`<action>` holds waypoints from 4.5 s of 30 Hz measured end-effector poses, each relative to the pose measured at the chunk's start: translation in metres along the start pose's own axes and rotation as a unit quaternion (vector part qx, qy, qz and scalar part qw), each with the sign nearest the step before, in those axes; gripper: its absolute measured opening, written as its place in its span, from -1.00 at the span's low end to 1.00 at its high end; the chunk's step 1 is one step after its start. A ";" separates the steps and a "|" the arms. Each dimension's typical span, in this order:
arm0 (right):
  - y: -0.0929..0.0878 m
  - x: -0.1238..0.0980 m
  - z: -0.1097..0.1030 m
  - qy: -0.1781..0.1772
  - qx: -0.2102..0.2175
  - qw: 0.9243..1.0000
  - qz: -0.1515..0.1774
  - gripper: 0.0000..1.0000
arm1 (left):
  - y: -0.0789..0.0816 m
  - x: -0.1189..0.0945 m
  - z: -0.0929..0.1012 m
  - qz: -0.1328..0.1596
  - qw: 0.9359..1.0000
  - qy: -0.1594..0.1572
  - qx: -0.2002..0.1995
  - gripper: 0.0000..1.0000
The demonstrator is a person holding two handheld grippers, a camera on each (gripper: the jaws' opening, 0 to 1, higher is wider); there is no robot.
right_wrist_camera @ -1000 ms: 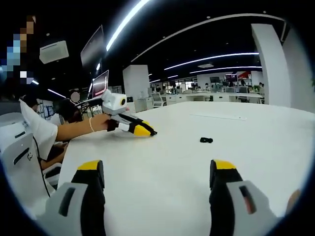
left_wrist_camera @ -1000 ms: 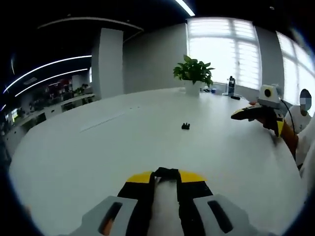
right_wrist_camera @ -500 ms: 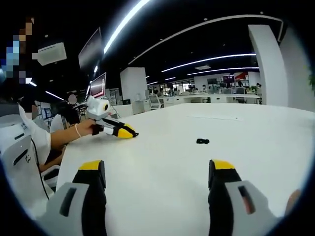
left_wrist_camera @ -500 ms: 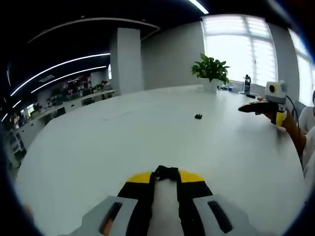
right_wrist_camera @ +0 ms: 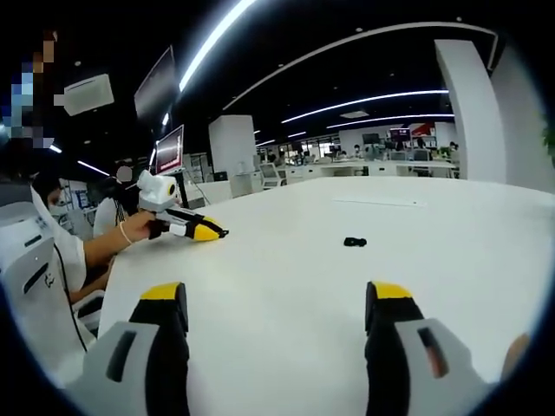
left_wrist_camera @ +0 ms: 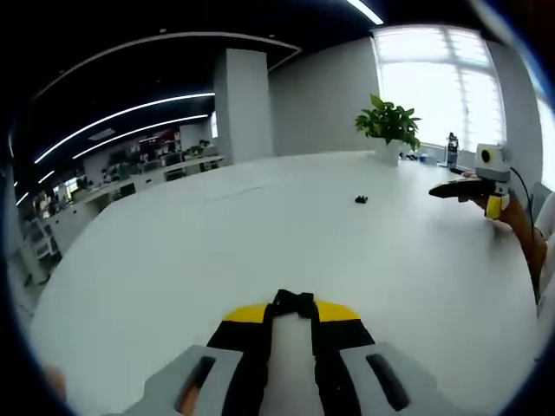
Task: Snap the two parts of the plastic buckle together until the buckle closes and remains connected.
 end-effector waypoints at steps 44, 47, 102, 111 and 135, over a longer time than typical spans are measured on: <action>0.000 0.001 -0.004 0.003 -0.007 1.000 -0.010 0.67 | 0.048 -0.015 0.005 -0.152 0.879 -0.079 0.445 -0.48; 0.000 0.001 -0.004 0.000 -0.007 1.000 -0.012 0.66 | 0.051 -0.014 0.002 -0.163 0.870 -0.070 0.460 -0.48; -0.002 -0.003 -0.012 0.006 0.007 1.000 -0.002 0.65 | 0.057 0.011 0.006 -0.219 0.827 -0.225 0.467 -0.87; -0.006 -0.004 -0.013 0.006 0.009 1.000 -0.005 0.64 | 0.062 0.014 0.041 -0.244 0.860 -0.176 0.411 -0.87; -0.005 -0.004 -0.013 0.006 0.010 1.000 -0.002 0.64 | 0.059 0.020 0.067 -0.260 0.850 -0.140 0.436 -0.86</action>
Point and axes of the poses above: the point that each gripper's makers call its tool centre point, and the gripper's own axes: x roughly forward along the fingers, z roughly to its right, y roughly out of its top, the point moved 6 cm from there along -x, roughly backward along the fingers, and after that the axes turned 14 degrees about -z, right-handed, at the moved point
